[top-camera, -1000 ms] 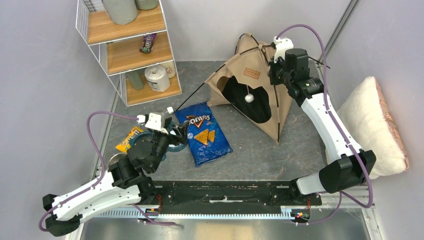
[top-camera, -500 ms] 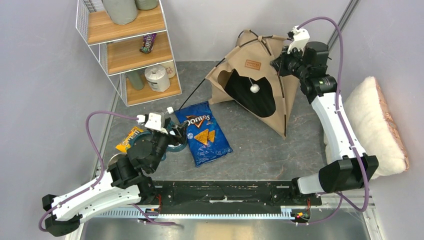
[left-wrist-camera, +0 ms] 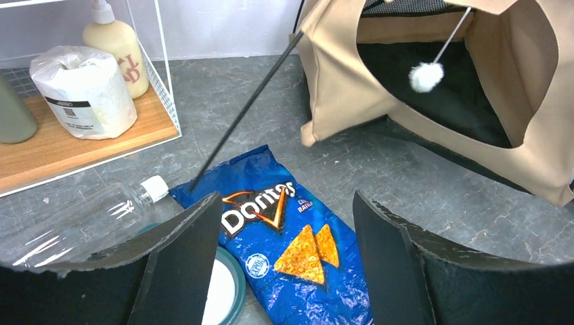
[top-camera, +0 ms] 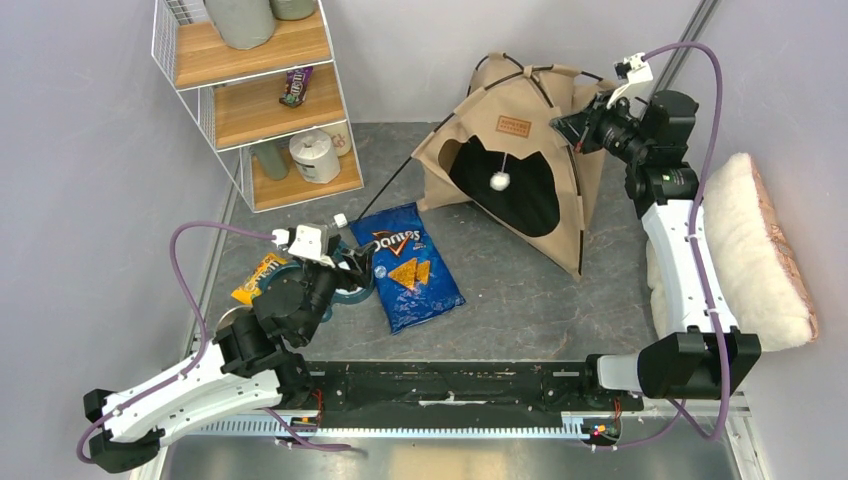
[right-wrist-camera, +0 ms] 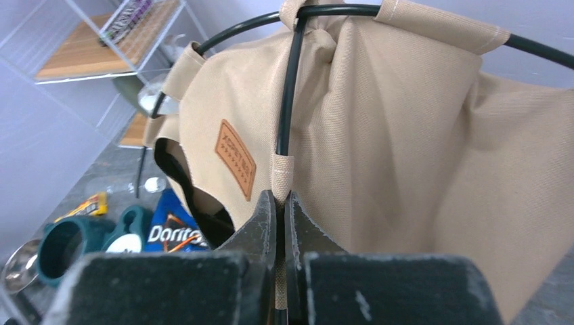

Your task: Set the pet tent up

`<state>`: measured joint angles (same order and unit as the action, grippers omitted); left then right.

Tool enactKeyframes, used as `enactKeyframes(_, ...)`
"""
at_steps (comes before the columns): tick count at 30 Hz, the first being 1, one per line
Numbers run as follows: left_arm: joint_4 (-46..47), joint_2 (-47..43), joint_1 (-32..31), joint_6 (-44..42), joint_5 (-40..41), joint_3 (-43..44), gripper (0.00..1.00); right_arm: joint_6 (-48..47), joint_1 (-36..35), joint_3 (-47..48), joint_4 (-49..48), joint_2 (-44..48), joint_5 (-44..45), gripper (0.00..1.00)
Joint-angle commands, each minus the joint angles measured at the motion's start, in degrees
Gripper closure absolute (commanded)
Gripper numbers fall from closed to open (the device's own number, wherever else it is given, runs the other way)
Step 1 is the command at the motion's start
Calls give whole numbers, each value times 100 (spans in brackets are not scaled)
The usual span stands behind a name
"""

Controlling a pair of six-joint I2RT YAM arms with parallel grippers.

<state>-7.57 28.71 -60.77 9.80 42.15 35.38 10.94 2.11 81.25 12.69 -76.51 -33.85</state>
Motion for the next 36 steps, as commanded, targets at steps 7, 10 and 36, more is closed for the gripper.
enactKeyframes(7, -3, -32, -6, 4, 133, 402, 23, 697, 27, -493, -1224, 498, -1479, 100)
enactKeyframes(10, -25, -22, -9, 0, 141, 409, 23, 814, 35, -491, -1396, 482, -1824, 100)
enactKeyframes(36, 37, 824, -3, 107, 429, 294, 23, 585, -11, -435, 485, 450, 316, 28)
